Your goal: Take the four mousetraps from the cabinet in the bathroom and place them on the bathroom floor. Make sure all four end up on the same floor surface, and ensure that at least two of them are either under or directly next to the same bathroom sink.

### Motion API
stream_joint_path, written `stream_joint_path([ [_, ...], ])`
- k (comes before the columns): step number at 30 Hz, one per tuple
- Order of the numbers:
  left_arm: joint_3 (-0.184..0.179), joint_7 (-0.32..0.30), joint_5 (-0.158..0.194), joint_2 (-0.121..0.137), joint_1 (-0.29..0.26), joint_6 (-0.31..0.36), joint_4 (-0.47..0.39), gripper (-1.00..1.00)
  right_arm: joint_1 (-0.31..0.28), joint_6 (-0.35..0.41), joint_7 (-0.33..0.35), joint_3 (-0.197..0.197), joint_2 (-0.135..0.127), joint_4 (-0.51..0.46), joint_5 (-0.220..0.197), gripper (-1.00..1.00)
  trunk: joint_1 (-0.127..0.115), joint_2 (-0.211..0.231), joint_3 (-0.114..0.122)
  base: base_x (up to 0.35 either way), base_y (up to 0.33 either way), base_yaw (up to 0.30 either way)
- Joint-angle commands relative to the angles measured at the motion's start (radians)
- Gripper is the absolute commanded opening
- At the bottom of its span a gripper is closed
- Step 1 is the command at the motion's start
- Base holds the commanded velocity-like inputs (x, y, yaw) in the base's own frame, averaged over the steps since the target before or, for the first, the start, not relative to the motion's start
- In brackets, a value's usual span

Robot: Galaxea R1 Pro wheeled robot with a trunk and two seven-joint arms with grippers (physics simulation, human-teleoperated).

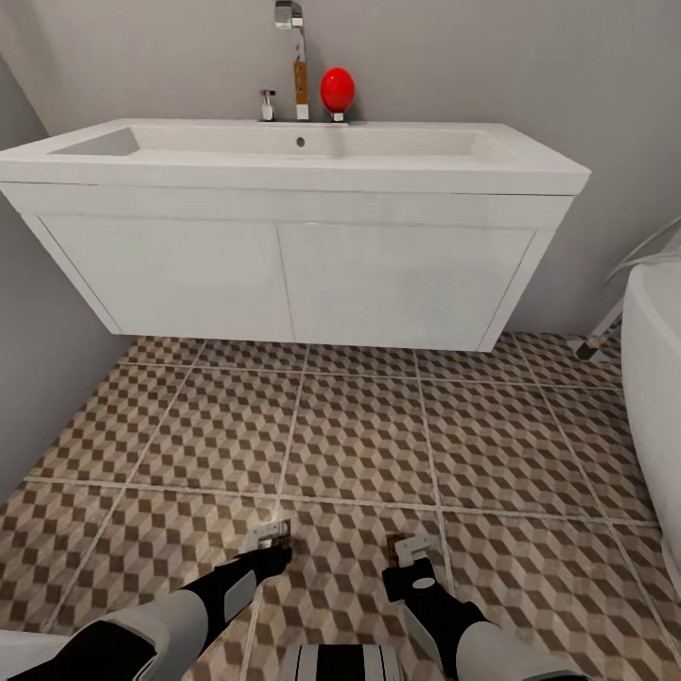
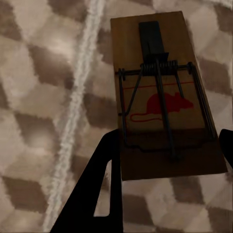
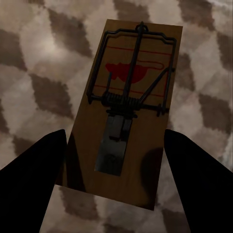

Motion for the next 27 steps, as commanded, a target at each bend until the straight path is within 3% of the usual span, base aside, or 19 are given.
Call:
stream_joint_path([
  [1, -0.010, 0.003, 0.007, 0.003, 0.000, -0.002, 0.000, -1.00, 0.000, 0.003, -0.006, 0.007, 0.000, 0.000, 0.004, -1.00, 0.000, 0.000, -0.001, 0.000, 0.000, 0.000],
  [4, -0.027, 0.003, 0.007, 0.014, -0.001, -0.002, -0.001, -1.00, 0.000, 0.003, -0.009, 0.006, 0.000, 0.000, 0.004, -1.00, 0.000, 0.000, -0.001, 0.000, 0.000, 0.000],
  [11, -0.104, 0.003, 0.008, 0.017, 0.000, -0.004, -0.002, -1.00, 0.000, -0.003, -0.010, 0.006, 0.000, 0.000, 0.001, -1.00, 0.000, 0.000, -0.001, 0.000, 0.000, 0.000],
  [27, -0.121, -0.012, 0.008, 0.019, 0.000, -0.032, -0.015, -1.00, -0.002, -0.033, -0.010, 0.004, 0.000, 0.000, -0.003, -1.00, 0.000, 0.000, -0.001, 0.000, 0.000, 0.000],
])
